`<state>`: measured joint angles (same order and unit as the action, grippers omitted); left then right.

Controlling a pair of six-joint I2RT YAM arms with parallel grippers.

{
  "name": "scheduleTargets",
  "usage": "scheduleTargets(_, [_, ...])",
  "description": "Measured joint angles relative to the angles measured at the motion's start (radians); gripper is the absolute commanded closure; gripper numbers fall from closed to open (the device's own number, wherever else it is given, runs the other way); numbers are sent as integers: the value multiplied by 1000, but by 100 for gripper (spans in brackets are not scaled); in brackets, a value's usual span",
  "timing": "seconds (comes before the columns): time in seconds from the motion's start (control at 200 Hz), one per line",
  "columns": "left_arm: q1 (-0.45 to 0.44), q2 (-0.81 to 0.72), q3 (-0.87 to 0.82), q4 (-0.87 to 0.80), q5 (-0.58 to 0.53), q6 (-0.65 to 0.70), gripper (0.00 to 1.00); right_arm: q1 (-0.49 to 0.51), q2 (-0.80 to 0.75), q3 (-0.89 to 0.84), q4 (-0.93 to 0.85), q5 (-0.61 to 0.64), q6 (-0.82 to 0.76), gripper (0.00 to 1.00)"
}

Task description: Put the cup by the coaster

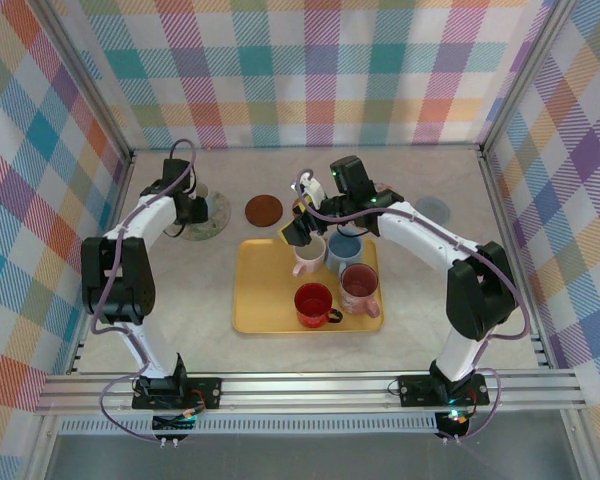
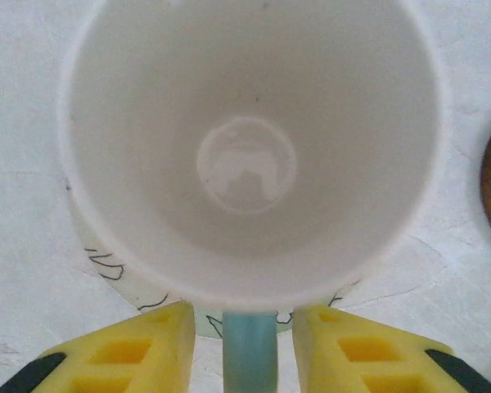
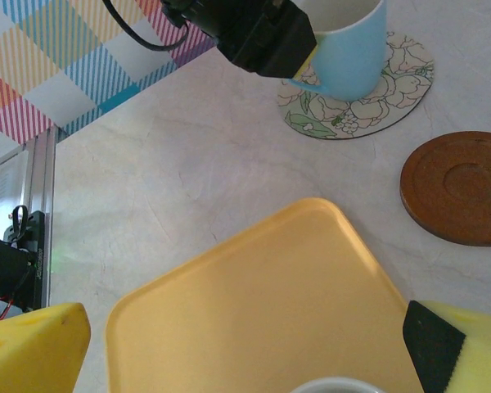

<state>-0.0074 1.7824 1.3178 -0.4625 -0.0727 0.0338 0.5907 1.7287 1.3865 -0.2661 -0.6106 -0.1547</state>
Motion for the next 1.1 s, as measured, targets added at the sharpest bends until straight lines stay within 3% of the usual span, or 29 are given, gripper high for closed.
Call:
scheduleTargets(0.395, [0,-183,0,-45,28,23,17,0,-29,-3,2,2,-3,1])
scheduleTargets(0.755, [-55,-407,47,-140,184,56,1,0,-126,-13,-19,14,-68,1])
scheduleTargets(1.1, [-211,-483,110,-231,223,65,0,0,-247,-26,-175,80,-268,1])
